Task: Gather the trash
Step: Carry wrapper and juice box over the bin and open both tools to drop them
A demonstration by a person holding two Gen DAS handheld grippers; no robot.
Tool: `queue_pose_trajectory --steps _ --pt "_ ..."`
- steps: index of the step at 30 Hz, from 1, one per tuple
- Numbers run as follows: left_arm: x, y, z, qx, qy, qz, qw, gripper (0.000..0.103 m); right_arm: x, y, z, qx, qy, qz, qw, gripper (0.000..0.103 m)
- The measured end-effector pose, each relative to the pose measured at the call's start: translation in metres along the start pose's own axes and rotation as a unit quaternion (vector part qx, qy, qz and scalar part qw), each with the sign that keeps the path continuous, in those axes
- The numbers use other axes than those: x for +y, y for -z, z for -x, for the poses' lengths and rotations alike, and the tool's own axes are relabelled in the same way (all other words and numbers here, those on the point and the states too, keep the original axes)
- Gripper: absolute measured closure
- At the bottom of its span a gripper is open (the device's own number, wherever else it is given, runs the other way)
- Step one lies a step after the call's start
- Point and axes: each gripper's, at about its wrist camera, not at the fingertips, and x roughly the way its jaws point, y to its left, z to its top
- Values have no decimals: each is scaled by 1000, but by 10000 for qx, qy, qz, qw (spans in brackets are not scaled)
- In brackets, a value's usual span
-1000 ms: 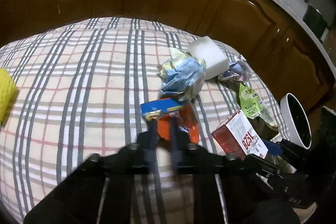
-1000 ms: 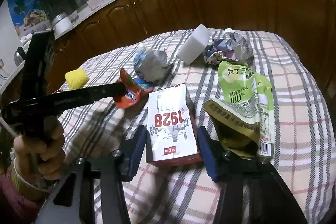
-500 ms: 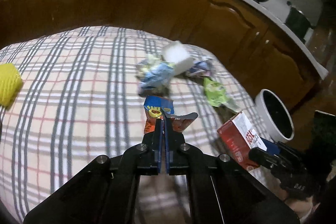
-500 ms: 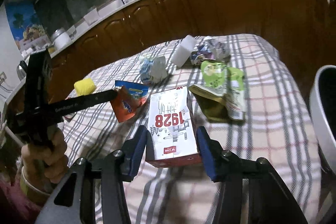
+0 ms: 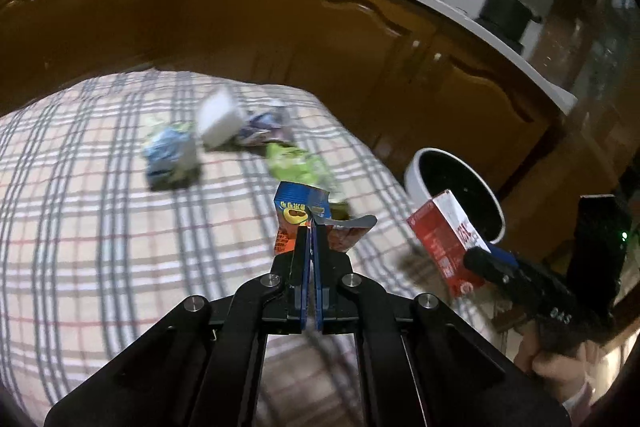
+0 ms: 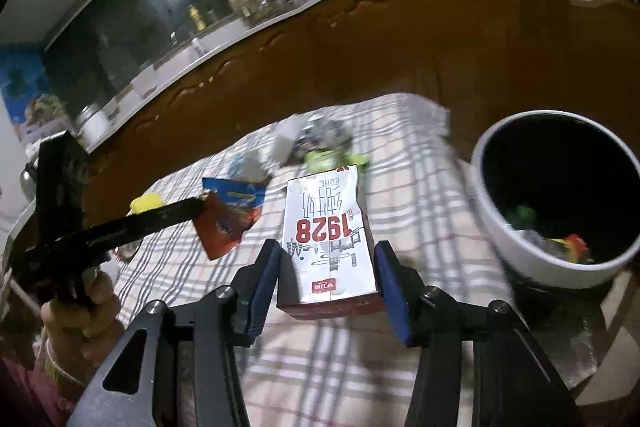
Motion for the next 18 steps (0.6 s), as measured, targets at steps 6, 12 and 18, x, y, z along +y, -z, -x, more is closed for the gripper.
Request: queue_pose_trajectory --steps 6,12,18 --pt "-35 -8 -13 57 227 -283 9993 102 -31 -4 23 -238 295 -213 9991 54" --pt "-63 -16 -27 110 390 -501 9979 102 -56 -7 39 -410 540 -417 9968 54" --pt "-89 -21 -42 179 544 -662 9962 102 -78 -10 51 -524 761 -584 9940 54"
